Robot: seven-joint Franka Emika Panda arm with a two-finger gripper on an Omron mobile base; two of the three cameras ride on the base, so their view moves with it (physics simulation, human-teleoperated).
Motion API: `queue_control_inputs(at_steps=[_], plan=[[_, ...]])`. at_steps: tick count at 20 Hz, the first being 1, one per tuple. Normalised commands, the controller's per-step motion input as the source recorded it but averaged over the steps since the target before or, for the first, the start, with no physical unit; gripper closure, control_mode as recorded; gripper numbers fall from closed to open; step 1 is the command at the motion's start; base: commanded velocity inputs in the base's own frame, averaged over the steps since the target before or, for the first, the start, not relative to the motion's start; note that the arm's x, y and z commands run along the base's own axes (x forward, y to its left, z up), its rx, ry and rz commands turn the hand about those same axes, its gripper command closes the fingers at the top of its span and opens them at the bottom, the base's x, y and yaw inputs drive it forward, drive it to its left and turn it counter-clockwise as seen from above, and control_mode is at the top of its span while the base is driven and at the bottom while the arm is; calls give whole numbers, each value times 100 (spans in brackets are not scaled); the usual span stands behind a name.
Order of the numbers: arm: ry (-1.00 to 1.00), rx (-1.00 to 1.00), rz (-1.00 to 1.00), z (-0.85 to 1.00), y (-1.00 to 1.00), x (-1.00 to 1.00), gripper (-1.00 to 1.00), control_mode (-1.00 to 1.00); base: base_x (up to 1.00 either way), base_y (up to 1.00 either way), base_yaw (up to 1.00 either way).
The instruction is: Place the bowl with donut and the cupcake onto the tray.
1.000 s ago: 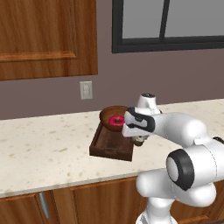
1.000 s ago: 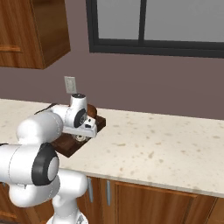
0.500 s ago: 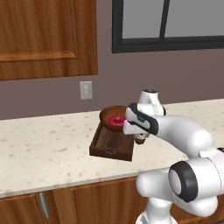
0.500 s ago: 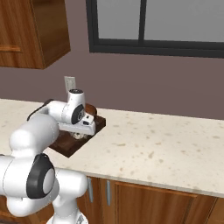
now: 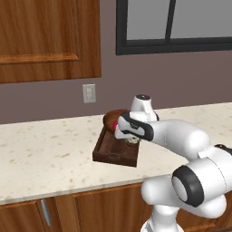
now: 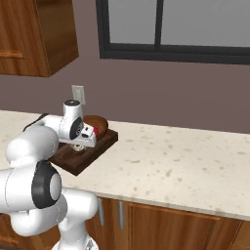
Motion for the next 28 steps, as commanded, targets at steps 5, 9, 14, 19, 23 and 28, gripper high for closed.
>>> queue_control_inputs(at_steps=[5, 9, 14, 19, 23, 28], plan=[[0, 0, 0, -8, 24, 0, 100, -100, 0, 0, 0], [0, -2, 0, -13, 13, 0, 100, -100, 0, 0, 0], [-1, -3, 0, -18, 10, 0, 100, -100, 0, 0, 0], [-1, -5, 0, -23, 5, 0, 100, -100, 0, 0, 0], [0, -5, 0, -29, 0, 0, 100, -100, 0, 0, 0], [0, -3, 0, -23, 0, 0, 100, -100, 0, 0, 0]])
